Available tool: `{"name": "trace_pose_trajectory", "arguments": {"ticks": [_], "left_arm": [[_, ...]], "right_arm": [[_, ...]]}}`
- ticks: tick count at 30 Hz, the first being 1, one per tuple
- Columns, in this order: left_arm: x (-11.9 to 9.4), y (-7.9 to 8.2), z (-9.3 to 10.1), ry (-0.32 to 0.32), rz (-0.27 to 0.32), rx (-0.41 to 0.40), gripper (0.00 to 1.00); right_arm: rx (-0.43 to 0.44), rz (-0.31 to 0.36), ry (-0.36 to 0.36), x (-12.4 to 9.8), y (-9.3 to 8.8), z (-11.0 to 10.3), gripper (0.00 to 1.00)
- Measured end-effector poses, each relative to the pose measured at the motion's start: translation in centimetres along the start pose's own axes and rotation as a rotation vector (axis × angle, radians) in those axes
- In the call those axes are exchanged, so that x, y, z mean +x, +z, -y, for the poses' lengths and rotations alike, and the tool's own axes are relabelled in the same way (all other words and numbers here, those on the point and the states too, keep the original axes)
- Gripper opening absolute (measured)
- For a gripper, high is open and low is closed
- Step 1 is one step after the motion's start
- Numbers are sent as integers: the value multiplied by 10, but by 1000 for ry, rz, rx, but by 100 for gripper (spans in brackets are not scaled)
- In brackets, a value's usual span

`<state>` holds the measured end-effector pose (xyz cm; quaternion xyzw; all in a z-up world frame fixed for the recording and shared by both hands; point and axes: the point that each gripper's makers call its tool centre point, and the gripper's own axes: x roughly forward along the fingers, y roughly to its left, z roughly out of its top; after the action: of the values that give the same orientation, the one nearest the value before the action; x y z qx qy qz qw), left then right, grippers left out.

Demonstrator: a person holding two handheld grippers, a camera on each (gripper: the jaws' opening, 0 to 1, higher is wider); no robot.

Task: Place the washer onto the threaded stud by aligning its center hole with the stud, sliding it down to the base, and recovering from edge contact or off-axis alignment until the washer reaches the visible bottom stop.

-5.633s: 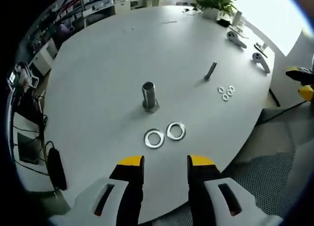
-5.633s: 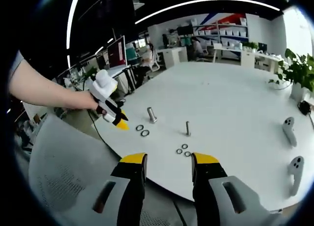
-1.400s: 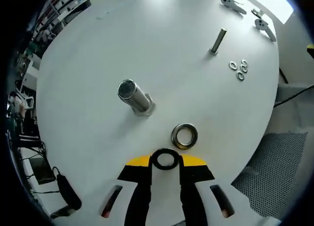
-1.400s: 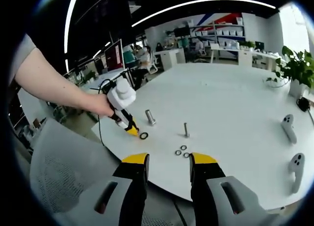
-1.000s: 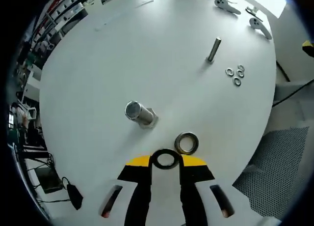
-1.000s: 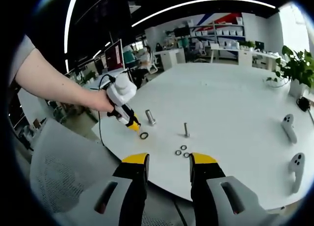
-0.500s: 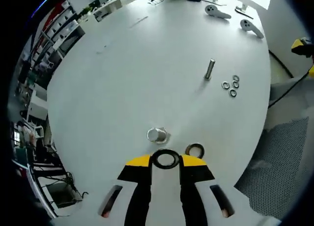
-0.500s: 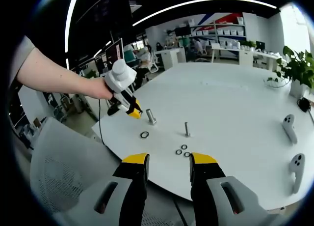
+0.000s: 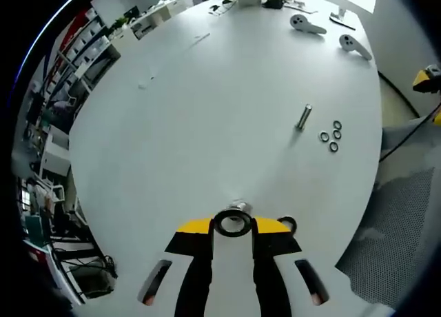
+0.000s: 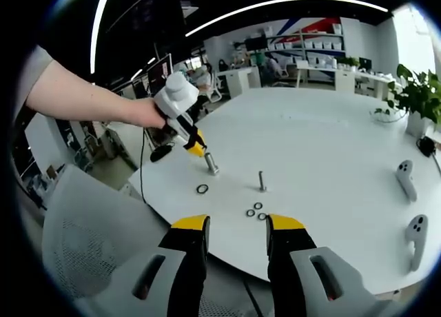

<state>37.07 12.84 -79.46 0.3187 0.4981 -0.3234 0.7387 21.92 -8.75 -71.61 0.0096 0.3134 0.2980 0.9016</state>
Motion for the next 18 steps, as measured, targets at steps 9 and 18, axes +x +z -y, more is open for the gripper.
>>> {"name": "trace_pose_trajectory", "arguments": {"ticks": [9, 18], "left_arm": [[5, 3, 5, -30, -29, 19, 19], [10, 2, 0, -39, -44, 26, 19]], "right_arm": [[2, 0, -3, 0, 0, 1, 35], [5, 2, -2, 0, 1, 1, 35]]}}
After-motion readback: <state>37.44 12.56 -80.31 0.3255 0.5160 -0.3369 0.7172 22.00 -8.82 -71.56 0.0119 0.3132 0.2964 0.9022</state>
